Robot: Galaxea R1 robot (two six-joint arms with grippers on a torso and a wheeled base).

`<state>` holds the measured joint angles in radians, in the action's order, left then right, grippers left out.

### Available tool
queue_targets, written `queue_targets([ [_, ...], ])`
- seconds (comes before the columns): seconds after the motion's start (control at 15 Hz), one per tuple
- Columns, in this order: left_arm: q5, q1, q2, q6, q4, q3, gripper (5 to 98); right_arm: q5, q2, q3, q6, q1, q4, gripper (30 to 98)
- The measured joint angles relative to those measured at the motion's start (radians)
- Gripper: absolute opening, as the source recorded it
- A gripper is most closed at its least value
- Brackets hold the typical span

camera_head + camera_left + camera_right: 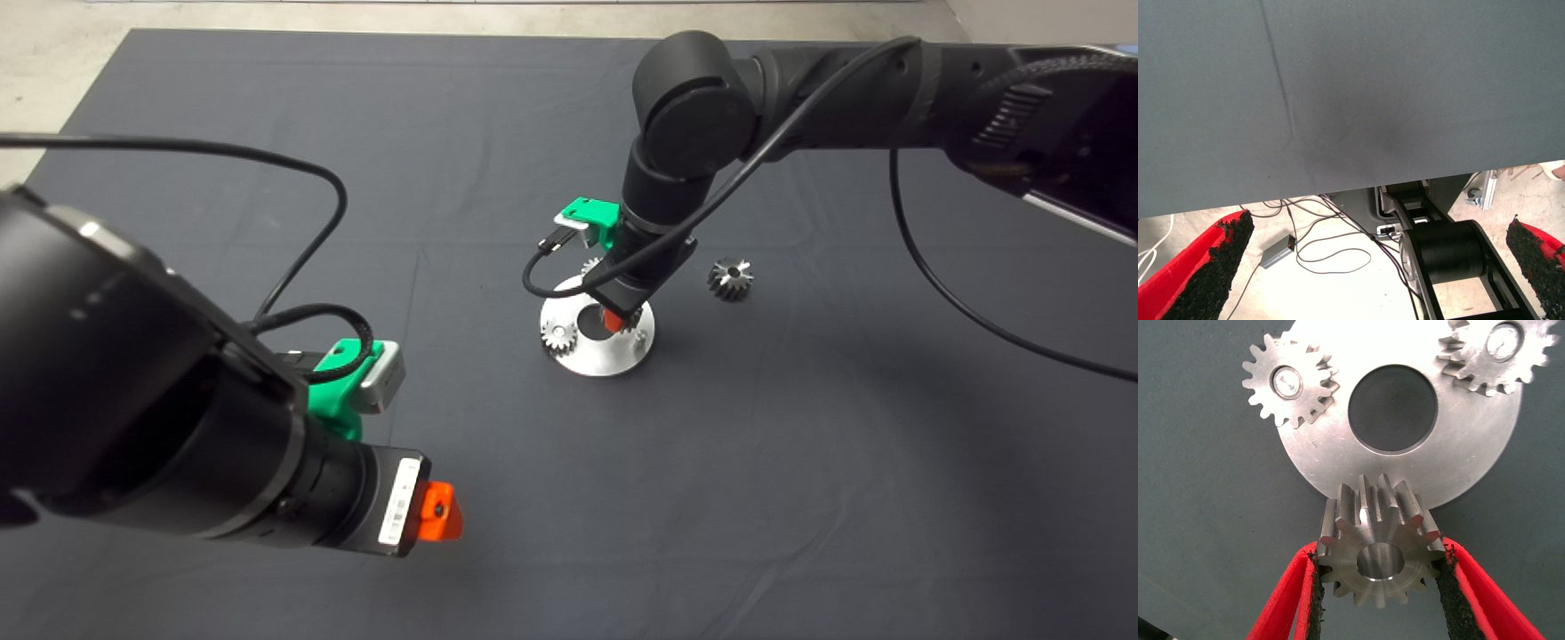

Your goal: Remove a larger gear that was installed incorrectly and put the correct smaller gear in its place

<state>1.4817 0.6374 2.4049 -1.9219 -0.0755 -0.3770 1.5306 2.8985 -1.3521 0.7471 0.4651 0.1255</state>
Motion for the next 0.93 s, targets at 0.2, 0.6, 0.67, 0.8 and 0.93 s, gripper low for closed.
queue_targets([
  [0.2,0.0,0.0,0.0,0.0,0.0,0.0,97.6,0.0,-0.001,0.0,-0.045,-0.01,0.006,38.5],
  [0.6,0.0,0.0,0.0,0.0,0.0,0.0,97.6,0.0,-0.001,-0.002,-0.126,-0.011,0.041,38.4],
  [0.67,0.0,0.0,0.0,0.0,0.0,0.0,97.6,0.0,-0.001,-0.003,-0.137,-0.011,0.05,38.4],
  [0.8,0.0,0.0,0.0,0.0,0.0,0.0,97.6,0.0,-0.001,-0.003,-0.152,-0.011,0.065,38.4],
  [0.93,0.0,0.0,0.0,0.0,0.0,0.0,97.6,0.0,-0.001,-0.003,-0.177,-0.011,0.073,38.4],
])
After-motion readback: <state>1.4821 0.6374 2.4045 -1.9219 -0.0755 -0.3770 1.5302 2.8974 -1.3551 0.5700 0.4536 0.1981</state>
